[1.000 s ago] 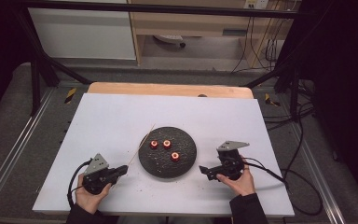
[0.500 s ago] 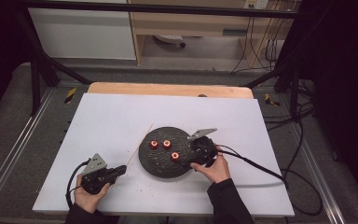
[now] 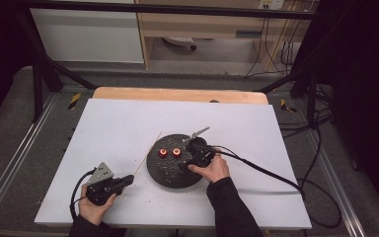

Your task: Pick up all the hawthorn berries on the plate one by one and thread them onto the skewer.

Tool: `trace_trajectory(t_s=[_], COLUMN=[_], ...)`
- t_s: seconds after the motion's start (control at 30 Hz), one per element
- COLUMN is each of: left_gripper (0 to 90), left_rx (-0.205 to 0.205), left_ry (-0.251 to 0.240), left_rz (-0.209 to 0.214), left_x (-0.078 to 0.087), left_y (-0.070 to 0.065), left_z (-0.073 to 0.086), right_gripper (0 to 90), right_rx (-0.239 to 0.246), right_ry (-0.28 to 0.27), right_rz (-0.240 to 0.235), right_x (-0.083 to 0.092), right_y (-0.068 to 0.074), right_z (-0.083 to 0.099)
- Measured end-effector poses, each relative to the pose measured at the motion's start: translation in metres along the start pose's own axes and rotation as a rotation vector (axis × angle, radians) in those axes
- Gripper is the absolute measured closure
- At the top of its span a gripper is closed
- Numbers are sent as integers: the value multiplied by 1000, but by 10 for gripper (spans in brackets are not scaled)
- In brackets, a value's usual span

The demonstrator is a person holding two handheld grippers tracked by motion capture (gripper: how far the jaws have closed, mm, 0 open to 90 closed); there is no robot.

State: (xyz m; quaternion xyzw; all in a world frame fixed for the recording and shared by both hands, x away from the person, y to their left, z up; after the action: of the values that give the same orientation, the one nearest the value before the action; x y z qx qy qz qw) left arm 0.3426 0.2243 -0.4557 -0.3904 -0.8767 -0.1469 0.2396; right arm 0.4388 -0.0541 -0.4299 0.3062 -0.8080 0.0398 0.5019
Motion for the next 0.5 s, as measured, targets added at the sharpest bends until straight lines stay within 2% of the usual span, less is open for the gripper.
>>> trace_trajectory(t_s=[0.13, 0.17, 0.5], left_gripper=[882, 882, 882], left_rx=[-1, -2, -6], left_ry=[0, 0, 4], left_rz=[-2, -2, -3], left_x=[-1, -1, -1], left_y=[0, 0, 0], left_z=[0, 0, 0], right_gripper=[396, 434, 556], right_rx=[-22, -38, -102], right_ry=[28, 39, 85], right_rz=[4, 6, -14], right_x=[-4, -5, -13], right_y=[-2, -2, -4], right_z=[-1, -1, -2])
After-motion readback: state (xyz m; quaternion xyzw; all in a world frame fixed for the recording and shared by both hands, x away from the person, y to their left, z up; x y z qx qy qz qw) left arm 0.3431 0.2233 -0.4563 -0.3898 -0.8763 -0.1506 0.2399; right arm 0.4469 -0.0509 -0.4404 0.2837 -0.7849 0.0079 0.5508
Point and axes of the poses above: each handheld gripper's, and its own axes: x roughly backward along the jaws, z roughly out of its underside, y roughly to its left, the point moved 3 cm from there along -x, roughly forward along the jaws, and after that the axes turned 13 degrees about -x, right-handed, at the moved point
